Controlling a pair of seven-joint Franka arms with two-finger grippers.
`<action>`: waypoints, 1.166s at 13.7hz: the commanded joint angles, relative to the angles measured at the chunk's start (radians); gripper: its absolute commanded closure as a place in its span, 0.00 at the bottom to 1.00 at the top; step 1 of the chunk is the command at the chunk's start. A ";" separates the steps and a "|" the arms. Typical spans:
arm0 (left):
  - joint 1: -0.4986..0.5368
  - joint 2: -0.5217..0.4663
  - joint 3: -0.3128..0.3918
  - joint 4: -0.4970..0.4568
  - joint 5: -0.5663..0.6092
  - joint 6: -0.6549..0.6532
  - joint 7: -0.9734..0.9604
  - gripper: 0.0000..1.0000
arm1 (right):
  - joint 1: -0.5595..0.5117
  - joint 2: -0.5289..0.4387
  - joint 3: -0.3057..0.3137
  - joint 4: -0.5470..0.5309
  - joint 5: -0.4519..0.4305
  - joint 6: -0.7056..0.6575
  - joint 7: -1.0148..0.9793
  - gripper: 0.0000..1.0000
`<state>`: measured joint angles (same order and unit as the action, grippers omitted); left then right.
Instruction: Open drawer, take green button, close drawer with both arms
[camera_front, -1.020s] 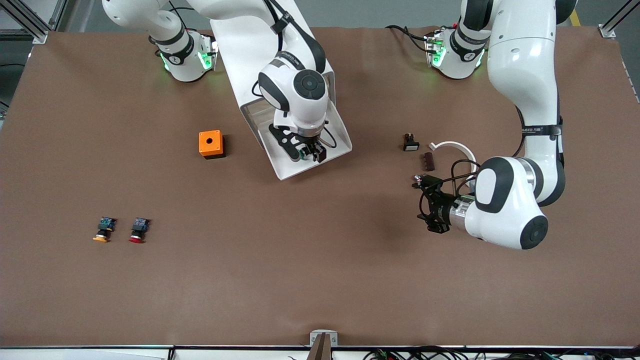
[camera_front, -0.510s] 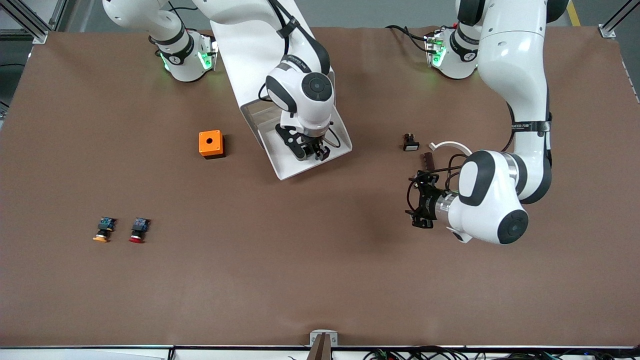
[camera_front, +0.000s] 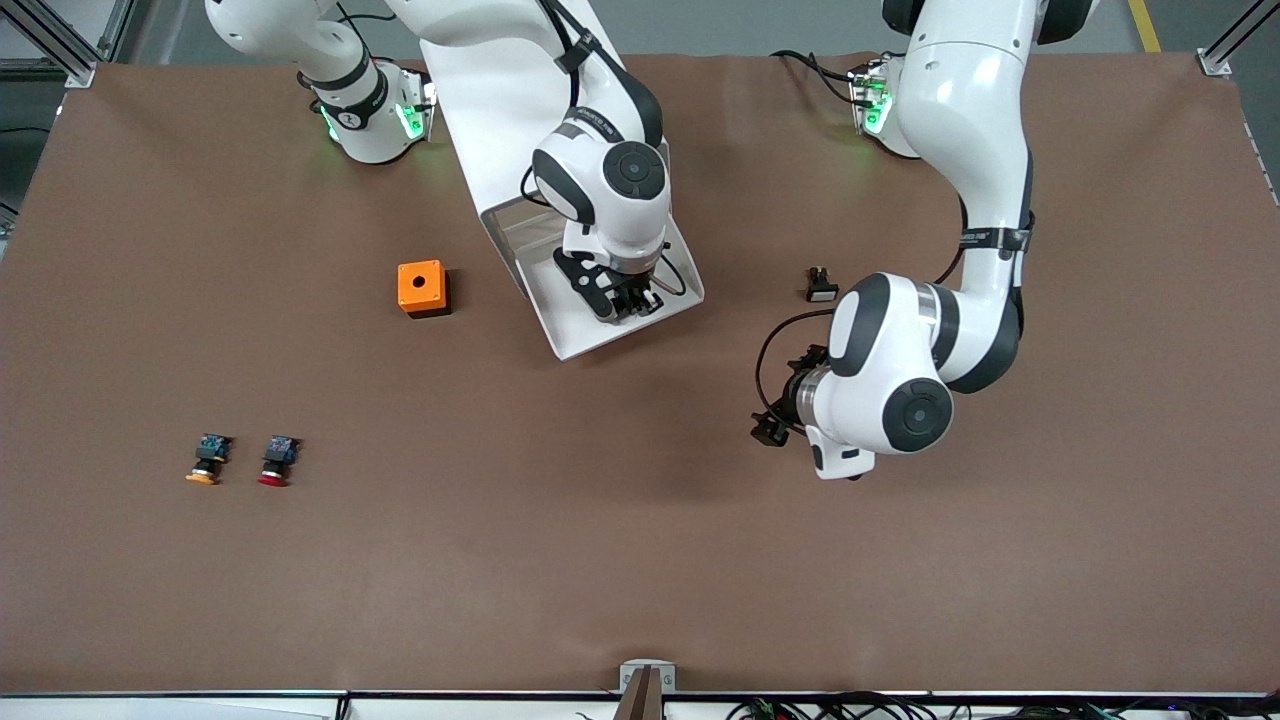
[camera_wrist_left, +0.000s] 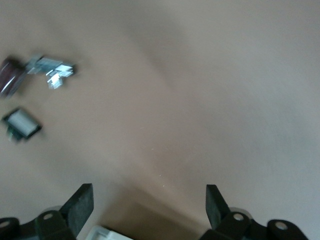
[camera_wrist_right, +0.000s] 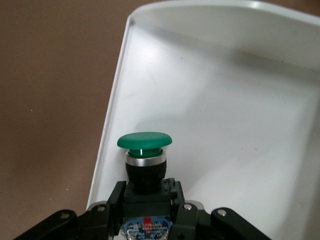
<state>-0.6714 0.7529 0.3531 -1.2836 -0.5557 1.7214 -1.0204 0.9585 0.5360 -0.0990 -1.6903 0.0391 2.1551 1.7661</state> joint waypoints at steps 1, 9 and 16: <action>-0.022 -0.006 -0.019 -0.031 0.022 0.059 0.173 0.01 | -0.044 -0.007 0.001 0.090 0.054 -0.118 -0.114 1.00; -0.236 -0.001 -0.040 -0.236 0.022 0.417 0.255 0.01 | -0.358 -0.090 -0.008 0.129 0.074 -0.235 -0.860 1.00; -0.347 0.005 -0.086 -0.237 0.004 0.422 0.185 0.01 | -0.677 -0.077 -0.011 -0.038 0.036 -0.030 -1.413 1.00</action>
<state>-0.9945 0.7710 0.2658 -1.5070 -0.5434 2.1282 -0.8097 0.3308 0.4724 -0.1312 -1.6634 0.0935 2.0526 0.4301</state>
